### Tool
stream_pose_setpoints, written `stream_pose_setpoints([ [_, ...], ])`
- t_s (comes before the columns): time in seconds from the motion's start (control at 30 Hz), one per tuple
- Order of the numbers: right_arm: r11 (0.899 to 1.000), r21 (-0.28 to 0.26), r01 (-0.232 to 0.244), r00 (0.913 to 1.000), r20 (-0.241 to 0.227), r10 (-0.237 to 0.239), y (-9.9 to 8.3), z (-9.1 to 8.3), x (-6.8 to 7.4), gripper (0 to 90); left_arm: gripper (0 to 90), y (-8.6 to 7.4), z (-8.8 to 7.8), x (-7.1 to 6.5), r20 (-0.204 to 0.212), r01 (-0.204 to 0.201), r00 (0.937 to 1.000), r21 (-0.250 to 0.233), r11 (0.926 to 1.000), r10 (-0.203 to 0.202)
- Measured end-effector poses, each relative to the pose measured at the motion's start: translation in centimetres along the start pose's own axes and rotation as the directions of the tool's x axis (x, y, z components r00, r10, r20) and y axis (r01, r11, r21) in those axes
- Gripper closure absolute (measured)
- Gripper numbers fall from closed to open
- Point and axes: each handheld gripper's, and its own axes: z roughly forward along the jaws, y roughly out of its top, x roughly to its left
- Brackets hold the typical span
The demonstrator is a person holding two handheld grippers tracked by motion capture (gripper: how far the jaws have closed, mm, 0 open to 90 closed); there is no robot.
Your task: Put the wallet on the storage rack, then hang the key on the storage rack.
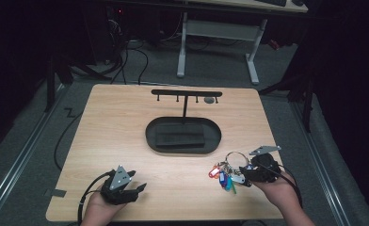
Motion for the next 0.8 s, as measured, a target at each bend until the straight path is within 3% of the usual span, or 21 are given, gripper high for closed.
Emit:
stream_pose_setpoints([
  [0.3, 0.995, 0.099, -0.029, 0.9996, -0.005, 0.029, 1.1, 0.1, -1.3, 43.2, 37.4, 0.0, -0.3, -0.1, -0.015, -0.016, 0.9998, -0.005, 0.9999, 0.016],
  [0.63, 0.985, 0.166, -0.037, 0.9987, -0.03, 0.042, 2.9, 0.5, -2.0, 45.8, 38.2, -0.2, -0.3, 0.6, -0.016, 0.011, 0.9998, 0.0, 0.9999, -0.011],
  [0.8, 0.975, 0.208, -0.076, 0.9964, -0.022, 0.082, 3.5, 1.3, -2.6, 46.5, 38.4, -0.2, -0.4, 0.0, -0.025, -0.026, 0.9994, -0.004, 0.9997, 0.026],
])
